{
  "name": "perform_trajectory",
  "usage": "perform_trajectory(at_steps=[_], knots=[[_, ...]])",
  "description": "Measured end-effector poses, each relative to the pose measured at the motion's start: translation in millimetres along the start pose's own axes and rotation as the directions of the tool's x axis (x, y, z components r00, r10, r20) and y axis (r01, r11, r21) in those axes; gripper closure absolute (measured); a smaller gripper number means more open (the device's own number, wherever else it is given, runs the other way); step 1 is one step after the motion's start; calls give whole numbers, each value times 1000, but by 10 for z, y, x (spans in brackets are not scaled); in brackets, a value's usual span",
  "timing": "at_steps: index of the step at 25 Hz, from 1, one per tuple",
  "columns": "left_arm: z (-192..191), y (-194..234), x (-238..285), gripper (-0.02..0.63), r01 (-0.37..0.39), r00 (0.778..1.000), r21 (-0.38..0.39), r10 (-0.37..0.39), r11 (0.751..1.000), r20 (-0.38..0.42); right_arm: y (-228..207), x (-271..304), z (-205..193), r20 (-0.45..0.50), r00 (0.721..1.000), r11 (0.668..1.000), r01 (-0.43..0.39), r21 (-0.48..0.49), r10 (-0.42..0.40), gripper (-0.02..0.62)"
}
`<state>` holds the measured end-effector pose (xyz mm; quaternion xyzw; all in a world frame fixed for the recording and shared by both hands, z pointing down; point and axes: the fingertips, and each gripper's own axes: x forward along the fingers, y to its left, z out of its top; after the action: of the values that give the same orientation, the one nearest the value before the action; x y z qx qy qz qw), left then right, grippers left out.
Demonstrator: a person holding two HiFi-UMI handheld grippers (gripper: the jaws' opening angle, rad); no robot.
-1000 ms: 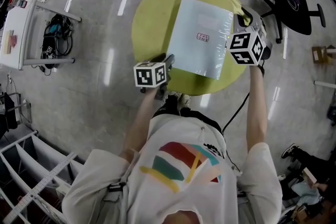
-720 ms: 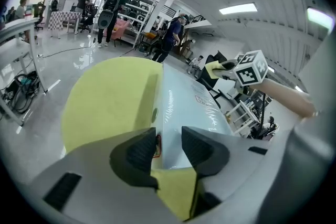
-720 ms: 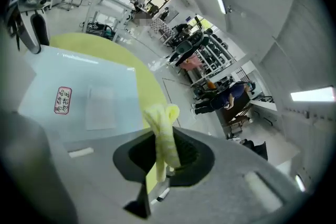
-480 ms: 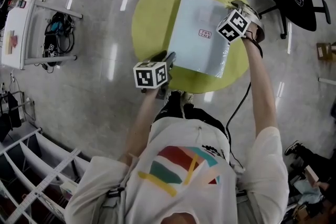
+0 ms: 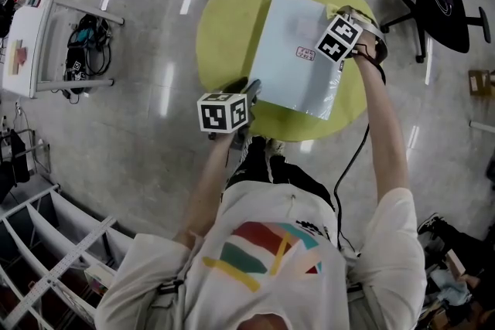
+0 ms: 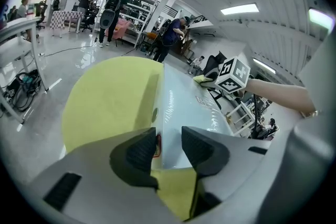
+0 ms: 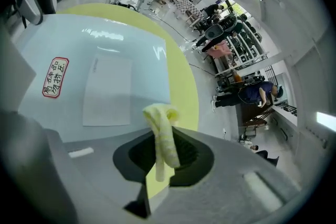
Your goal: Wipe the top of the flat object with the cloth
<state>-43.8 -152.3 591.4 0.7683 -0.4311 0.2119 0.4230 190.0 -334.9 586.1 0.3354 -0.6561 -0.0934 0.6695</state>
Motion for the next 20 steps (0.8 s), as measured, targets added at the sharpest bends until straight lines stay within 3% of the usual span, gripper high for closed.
perform_trajectory(at_steps=[7, 14, 20], knots=[[2, 0, -1, 446, -4, 1000, -3, 4, 1000, 3, 89, -43, 3, -1, 998, 997, -62, -50, 62, 568], [5, 10, 2, 446, -4, 1000, -4, 5, 1000, 4, 264, -179, 27, 29, 983, 983, -181, -20, 182, 568], [2, 21, -3, 446, -2, 1000, -3, 2, 1000, 11, 491, -328, 32, 34, 972, 972, -232, -30, 233, 568]])
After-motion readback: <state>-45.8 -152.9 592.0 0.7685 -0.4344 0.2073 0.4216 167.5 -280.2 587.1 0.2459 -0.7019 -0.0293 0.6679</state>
